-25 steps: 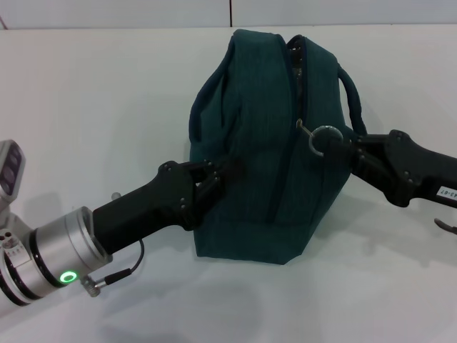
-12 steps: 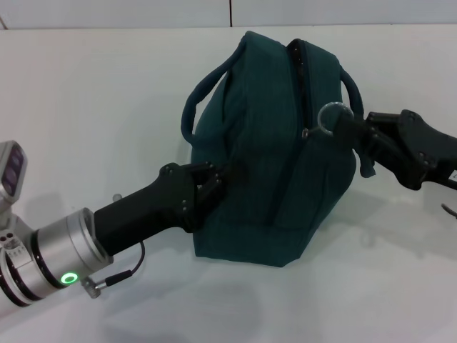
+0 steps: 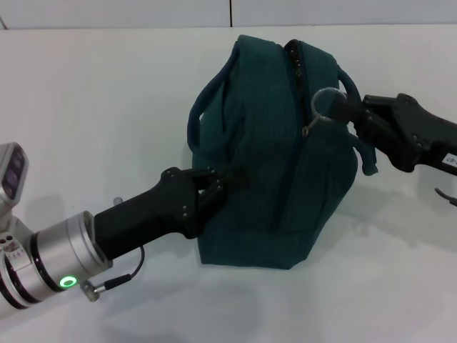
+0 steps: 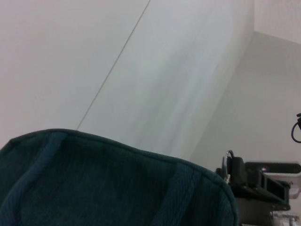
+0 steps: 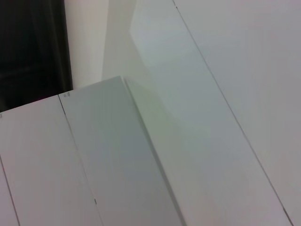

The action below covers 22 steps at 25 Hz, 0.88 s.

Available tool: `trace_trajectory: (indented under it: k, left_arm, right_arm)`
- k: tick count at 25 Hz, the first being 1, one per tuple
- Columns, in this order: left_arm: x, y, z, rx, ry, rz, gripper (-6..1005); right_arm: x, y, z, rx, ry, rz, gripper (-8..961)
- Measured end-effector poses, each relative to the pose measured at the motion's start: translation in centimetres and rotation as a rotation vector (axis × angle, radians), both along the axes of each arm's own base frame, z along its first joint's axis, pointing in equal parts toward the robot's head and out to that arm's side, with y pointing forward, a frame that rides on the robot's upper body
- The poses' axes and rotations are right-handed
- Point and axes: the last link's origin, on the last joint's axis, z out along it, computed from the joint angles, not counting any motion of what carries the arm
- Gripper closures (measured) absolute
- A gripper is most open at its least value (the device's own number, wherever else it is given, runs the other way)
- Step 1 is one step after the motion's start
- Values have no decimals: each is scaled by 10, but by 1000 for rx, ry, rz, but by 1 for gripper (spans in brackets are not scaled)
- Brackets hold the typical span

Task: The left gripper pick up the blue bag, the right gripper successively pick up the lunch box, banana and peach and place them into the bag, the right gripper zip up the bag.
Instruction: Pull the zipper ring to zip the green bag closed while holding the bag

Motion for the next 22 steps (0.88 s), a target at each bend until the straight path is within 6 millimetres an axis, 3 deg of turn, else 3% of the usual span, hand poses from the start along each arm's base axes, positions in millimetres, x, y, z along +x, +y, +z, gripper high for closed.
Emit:
trace_trajectory:
  k: [22]
  left_arm:
    - [0, -6, 0, -33, 8, -36, 951]
  right_arm:
    - [-2, 9, 2, 29, -2, -22, 942]
